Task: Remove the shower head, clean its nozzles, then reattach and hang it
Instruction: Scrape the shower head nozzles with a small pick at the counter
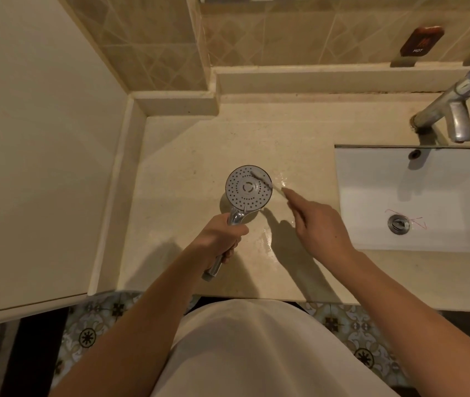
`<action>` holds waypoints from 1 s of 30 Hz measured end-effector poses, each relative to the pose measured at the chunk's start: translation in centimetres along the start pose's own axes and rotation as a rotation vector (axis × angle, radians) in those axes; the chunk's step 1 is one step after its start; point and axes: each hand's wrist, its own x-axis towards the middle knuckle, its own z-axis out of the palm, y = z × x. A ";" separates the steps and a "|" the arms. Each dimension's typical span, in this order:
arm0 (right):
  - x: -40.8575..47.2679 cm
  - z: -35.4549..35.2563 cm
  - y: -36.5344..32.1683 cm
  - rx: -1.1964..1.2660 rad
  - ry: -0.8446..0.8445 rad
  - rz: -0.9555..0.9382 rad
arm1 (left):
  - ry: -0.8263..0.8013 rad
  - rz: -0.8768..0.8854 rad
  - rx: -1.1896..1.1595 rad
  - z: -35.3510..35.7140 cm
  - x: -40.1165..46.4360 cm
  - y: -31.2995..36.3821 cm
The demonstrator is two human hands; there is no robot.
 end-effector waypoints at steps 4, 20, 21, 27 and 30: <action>0.2 -0.7 0.0 0.050 0.020 0.005 | 0.010 0.031 0.018 0.3 0.0 0.1; -1.1 0.3 -1.0 -0.085 -0.221 -0.101 | -0.005 0.061 0.126 0.2 0.1 -0.3; -1.2 0.5 -1.0 -0.107 -0.234 -0.117 | -0.008 0.062 0.134 0.2 0.1 -0.2; 1.5 -1.1 0.0 -0.027 0.055 0.001 | -0.015 0.082 0.124 0.0 0.2 -0.1; 1.1 -1.1 -0.1 -0.006 0.006 -0.025 | -0.008 0.073 0.138 0.0 0.2 -0.1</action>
